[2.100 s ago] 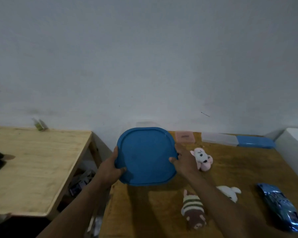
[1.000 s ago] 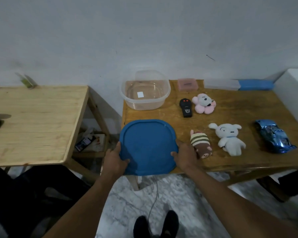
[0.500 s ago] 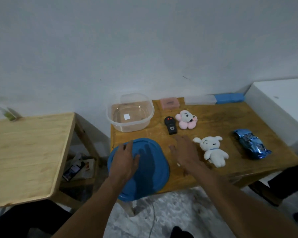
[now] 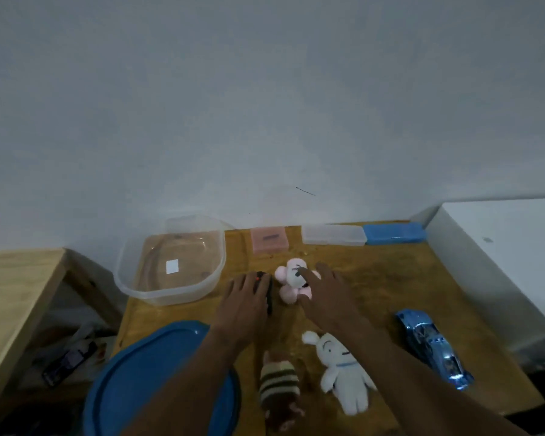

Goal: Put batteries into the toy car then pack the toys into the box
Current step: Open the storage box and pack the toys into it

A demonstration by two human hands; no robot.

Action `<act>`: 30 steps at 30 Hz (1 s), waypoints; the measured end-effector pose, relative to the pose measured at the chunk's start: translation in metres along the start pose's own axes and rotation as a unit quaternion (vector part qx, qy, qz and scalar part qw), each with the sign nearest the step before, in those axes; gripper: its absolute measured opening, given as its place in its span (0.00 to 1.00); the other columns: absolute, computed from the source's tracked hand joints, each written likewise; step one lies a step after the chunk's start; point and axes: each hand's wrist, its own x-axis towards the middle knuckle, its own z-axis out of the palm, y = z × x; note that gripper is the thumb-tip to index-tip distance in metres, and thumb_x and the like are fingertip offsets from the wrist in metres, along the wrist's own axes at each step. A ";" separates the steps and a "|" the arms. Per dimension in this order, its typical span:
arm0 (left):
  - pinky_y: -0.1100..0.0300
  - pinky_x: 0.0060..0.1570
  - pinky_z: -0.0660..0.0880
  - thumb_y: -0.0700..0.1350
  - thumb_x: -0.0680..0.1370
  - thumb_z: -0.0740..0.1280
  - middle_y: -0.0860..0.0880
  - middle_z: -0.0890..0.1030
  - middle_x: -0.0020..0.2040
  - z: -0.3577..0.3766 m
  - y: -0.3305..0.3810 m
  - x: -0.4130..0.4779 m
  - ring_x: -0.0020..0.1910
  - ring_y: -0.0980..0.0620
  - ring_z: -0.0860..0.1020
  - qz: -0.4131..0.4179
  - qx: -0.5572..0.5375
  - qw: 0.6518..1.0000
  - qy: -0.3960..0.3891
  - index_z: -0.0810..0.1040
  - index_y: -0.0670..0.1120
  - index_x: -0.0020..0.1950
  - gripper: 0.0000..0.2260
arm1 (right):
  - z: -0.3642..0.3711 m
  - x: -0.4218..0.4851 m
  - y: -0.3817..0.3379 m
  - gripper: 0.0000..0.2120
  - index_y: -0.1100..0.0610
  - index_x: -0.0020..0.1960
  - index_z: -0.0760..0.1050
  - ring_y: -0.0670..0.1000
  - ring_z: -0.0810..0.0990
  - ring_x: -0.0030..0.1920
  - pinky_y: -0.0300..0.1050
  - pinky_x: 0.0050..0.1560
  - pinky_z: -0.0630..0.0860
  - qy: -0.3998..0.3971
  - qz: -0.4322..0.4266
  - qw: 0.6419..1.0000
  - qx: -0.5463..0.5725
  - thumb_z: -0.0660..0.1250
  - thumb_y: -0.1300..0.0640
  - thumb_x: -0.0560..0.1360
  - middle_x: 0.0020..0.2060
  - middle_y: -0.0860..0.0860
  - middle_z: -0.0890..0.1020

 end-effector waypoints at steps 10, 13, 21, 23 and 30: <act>0.51 0.72 0.61 0.50 0.81 0.58 0.46 0.56 0.77 0.027 0.015 0.043 0.74 0.43 0.57 -0.102 -0.064 0.991 -0.064 0.52 0.50 0.77 0.26 | 0.023 0.066 0.021 0.30 0.42 0.75 0.53 0.61 0.53 0.74 0.56 0.71 0.59 -0.139 -0.048 0.989 0.014 0.62 0.45 0.77 0.77 0.51 0.50; 0.51 0.74 0.55 0.49 0.82 0.56 0.46 0.55 0.77 0.027 0.013 0.049 0.75 0.45 0.56 -0.088 -0.061 0.991 -0.077 0.52 0.50 0.78 0.25 | 0.033 0.074 0.020 0.32 0.42 0.75 0.53 0.61 0.54 0.74 0.56 0.71 0.58 -0.165 -0.059 0.984 0.022 0.64 0.45 0.76 0.77 0.52 0.52; 0.50 0.65 0.69 0.49 0.79 0.60 0.45 0.60 0.74 0.042 0.008 0.070 0.66 0.43 0.70 -0.156 -0.099 0.978 -0.093 0.59 0.53 0.75 0.25 | 0.031 0.091 0.016 0.26 0.45 0.74 0.58 0.57 0.58 0.74 0.52 0.72 0.57 -0.176 -0.087 0.980 -0.001 0.62 0.47 0.78 0.76 0.54 0.57; 0.49 0.63 0.71 0.48 0.79 0.60 0.45 0.60 0.74 0.045 0.006 0.071 0.65 0.42 0.70 -0.165 -0.109 0.976 -0.091 0.60 0.54 0.75 0.24 | 0.036 0.093 0.015 0.25 0.44 0.73 0.60 0.58 0.59 0.73 0.52 0.71 0.60 -0.176 -0.076 0.982 0.002 0.62 0.47 0.77 0.75 0.54 0.57; 0.50 0.61 0.74 0.48 0.79 0.61 0.47 0.58 0.75 0.028 0.007 0.058 0.66 0.42 0.70 -0.161 -0.125 0.978 -0.038 0.61 0.54 0.73 0.23 | 0.034 0.087 0.010 0.25 0.45 0.71 0.64 0.58 0.62 0.71 0.51 0.68 0.65 -0.148 -0.048 0.988 0.025 0.66 0.50 0.76 0.74 0.54 0.59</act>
